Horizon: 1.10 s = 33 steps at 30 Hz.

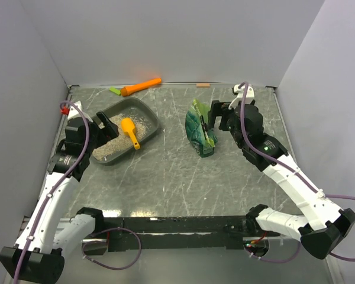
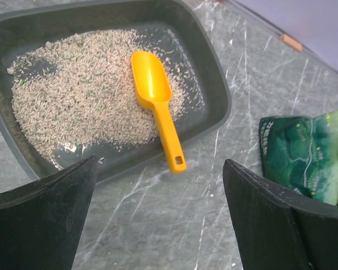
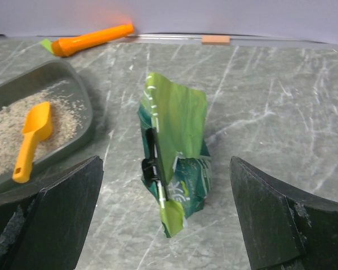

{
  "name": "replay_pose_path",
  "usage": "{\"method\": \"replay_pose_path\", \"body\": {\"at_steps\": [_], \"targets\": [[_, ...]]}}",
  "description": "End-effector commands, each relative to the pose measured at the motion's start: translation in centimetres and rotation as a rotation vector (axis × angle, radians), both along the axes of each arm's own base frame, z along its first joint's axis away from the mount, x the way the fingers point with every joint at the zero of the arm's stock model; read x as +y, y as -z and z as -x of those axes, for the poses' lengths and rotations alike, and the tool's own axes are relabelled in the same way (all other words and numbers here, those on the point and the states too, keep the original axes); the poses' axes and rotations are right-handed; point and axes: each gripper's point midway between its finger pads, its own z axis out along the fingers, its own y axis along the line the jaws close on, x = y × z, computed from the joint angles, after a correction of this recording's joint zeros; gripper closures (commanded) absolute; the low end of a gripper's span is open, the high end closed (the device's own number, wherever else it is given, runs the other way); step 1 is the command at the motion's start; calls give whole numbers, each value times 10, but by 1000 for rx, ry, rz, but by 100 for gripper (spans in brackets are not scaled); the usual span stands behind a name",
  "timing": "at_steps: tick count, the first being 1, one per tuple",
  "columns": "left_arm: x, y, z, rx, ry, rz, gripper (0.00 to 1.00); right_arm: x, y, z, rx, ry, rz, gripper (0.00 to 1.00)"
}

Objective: Fill the litter box with clean litter

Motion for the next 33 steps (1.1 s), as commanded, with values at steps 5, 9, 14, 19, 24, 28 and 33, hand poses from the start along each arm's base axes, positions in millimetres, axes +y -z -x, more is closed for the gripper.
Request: {"method": "replay_pose_path", "body": {"at_steps": [5,9,14,19,24,28,33], "targets": [[2,-11,2,-74,15,-25,3,2,-19,-3,-38,3,-16,1],[3,-11,6,-82,12,-28,3,9,-17,-8,-12,-7,-19,0],[4,-11,8,-84,11,-28,3,12,-18,-10,-11,-22,-8,1],[3,-10,10,-83,17,-25,3,13,-2,-20,67,-9,82,1],[4,-12,12,-91,16,-25,3,17,17,-27,158,-16,150,1],[1,-9,13,-87,31,-17,3,24,43,-33,244,-31,183,1],[3,-11,14,-89,24,-21,3,30,63,-34,321,-38,193,7]]}}
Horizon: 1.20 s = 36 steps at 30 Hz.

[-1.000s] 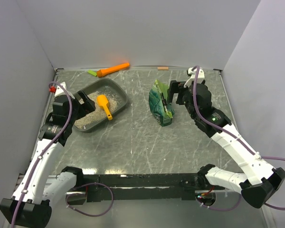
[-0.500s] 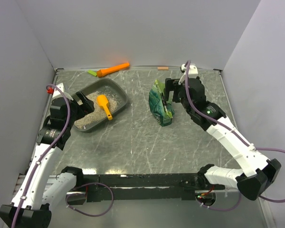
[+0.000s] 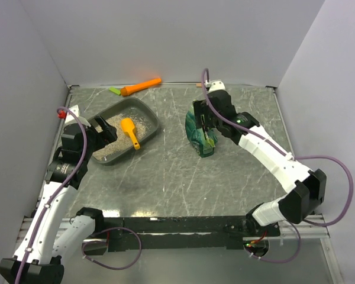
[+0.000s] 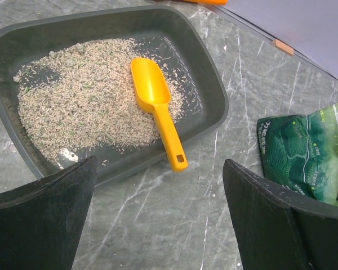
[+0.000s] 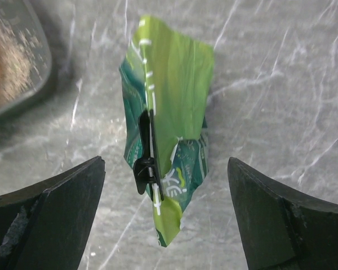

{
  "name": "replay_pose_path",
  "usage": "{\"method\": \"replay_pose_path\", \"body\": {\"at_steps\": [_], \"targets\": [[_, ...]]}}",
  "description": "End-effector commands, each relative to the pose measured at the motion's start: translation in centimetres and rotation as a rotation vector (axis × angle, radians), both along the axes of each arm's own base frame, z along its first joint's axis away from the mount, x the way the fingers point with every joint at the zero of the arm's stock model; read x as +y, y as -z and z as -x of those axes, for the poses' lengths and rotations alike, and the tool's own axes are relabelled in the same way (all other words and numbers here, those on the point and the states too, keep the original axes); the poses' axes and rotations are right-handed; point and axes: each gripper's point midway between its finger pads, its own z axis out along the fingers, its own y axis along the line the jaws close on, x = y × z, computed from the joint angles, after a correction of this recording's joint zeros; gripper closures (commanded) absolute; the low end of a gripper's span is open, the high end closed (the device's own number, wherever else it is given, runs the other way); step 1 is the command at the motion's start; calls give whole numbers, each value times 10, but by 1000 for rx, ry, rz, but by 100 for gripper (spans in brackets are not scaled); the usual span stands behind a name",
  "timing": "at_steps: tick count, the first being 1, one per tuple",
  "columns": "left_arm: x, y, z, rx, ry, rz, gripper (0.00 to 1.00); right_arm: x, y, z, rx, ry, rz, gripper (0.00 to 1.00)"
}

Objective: Fill the litter box with clean litter

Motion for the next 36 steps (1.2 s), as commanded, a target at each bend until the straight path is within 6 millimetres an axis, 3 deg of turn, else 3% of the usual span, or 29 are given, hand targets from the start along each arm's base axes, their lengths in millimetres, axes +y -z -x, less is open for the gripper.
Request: {"method": "replay_pose_path", "body": {"at_steps": [1,14,25,30,31,32,36], "targets": [[-1,-8,2,-39,11,0,3,2,-1,1,39,11,-5,8],[-2,-9,3,-38,21,-3,3,7,31,5,127,24,-3,21],[-1,-9,3,-36,16,-7,3,9,40,6,151,18,17,31],[-1,-8,3,-33,17,-11,3,8,46,5,171,28,41,58],[0,-8,3,-31,15,-11,3,7,46,6,177,33,46,71],[0,-8,3,-31,14,-12,3,5,47,5,176,48,58,100],[0,-8,3,-33,14,-12,3,-2,38,6,128,77,47,100]]}}
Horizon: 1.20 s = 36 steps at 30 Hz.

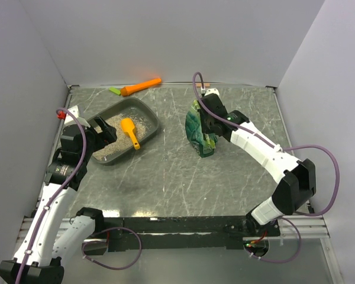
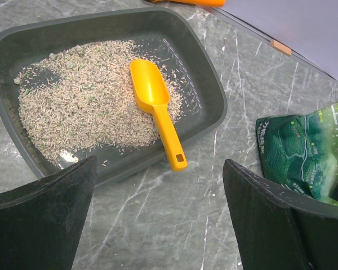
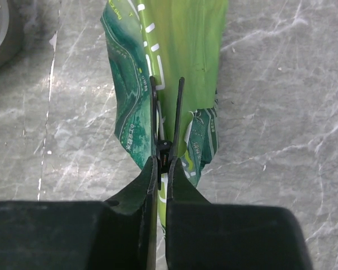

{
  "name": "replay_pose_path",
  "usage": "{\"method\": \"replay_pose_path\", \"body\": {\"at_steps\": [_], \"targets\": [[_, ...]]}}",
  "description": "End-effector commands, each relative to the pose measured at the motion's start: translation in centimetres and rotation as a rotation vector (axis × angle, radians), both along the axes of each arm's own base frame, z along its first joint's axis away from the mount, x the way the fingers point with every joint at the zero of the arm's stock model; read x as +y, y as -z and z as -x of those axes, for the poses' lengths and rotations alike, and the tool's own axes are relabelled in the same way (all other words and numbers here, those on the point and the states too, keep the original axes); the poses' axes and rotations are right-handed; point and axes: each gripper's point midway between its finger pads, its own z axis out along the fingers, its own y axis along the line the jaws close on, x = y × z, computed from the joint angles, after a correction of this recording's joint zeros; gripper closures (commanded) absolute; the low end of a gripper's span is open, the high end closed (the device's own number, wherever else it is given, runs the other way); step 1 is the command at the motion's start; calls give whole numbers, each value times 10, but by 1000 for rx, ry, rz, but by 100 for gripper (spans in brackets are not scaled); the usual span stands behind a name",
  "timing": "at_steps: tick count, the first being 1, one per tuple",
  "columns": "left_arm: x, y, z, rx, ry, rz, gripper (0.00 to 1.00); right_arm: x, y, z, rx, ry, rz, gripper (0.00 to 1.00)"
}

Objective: Fill the litter box with clean litter

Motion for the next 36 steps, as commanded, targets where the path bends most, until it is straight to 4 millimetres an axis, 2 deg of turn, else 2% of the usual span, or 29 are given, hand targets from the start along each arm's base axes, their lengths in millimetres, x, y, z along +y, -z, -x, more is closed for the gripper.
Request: {"method": "replay_pose_path", "body": {"at_steps": [1,9,17,20,26,27,29,30,36], "targets": [[0,-5,0,-19,9,-8,3,-8,-17,0,-62,42,1,100],[-1,-4,0,-16,14,-6,3,-28,-58,16,-154,79,-27,100],[-2,-3,0,-14,17,-4,3,-69,-63,32,-173,218,6,100],[-2,-3,0,-14,16,-3,3,-87,-53,40,-144,266,16,100],[-2,-3,-1,-14,15,-5,3,-129,-2,56,-9,387,70,100],[-2,-1,-1,-10,14,-6,3,-129,16,62,38,384,60,100],[-1,1,-2,2,11,-9,3,-132,31,66,76,419,9,100],[-1,1,-2,5,11,-10,3,-128,49,73,127,419,-23,100],[0,-3,-1,-15,3,-8,3,-123,100,90,276,458,-119,100]]}}
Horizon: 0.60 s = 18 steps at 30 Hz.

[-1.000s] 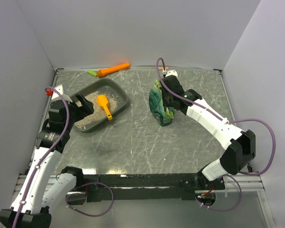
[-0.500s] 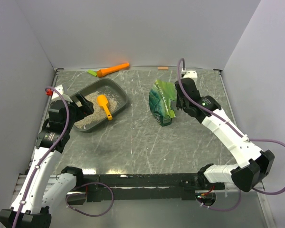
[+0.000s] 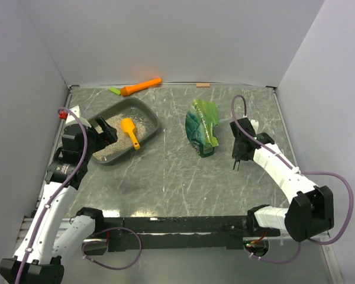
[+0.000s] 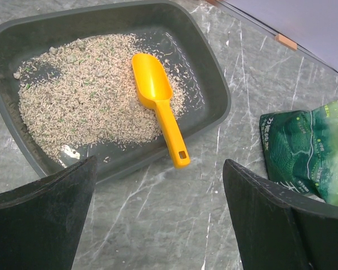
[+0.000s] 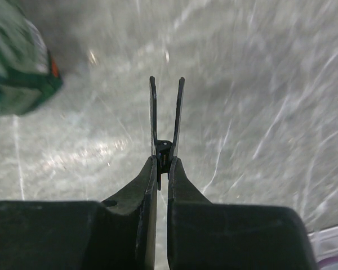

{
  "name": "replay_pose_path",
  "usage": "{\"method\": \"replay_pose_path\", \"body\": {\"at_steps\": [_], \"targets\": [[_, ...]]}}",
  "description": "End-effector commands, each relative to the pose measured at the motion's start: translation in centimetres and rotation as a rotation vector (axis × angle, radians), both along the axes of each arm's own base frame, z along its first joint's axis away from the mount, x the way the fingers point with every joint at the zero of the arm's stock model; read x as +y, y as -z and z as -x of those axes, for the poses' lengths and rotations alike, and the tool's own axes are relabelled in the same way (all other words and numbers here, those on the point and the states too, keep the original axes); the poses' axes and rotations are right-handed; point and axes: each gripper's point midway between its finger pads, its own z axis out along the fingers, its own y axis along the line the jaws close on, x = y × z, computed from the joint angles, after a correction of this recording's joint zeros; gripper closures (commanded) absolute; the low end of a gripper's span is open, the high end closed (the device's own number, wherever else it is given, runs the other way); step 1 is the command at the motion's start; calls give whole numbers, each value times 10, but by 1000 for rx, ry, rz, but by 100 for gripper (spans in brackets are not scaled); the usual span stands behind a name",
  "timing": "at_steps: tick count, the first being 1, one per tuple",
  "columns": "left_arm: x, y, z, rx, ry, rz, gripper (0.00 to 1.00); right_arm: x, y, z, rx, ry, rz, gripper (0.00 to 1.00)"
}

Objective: Fill the litter box with clean litter

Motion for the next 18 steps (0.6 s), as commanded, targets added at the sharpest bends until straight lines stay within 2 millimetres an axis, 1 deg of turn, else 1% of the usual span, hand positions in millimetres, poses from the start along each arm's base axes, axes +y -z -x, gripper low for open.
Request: {"method": "replay_pose_path", "body": {"at_steps": [1,3,5,6,7,9,10,12,14,17,18], "targets": [[1,-9,0,-37,2,-5,3,18,21,3,40,34,-147,100],[1,-10,0,-37,4,-5,3,17,34,8,86,50,-144,100],[0,-9,0,-34,6,-3,3,16,40,10,102,58,-143,100],[0,-9,0,-35,7,-4,3,14,43,12,110,68,-140,91],[0,-9,0,-34,10,-5,3,13,44,12,108,70,-139,68],[-1,-9,0,-35,12,-4,3,10,46,13,114,86,-131,56],[-1,-9,1,-36,13,-3,3,9,47,14,117,93,-130,41],[-1,-8,0,-32,14,-3,3,9,47,13,122,91,-131,38],[-2,-7,0,-29,18,-4,3,10,41,11,111,89,-139,34],[-2,-7,-1,-27,19,-4,3,14,14,-6,16,72,-166,32],[-2,-7,-1,-27,19,-4,3,19,1,-14,-20,50,-185,31]]}}
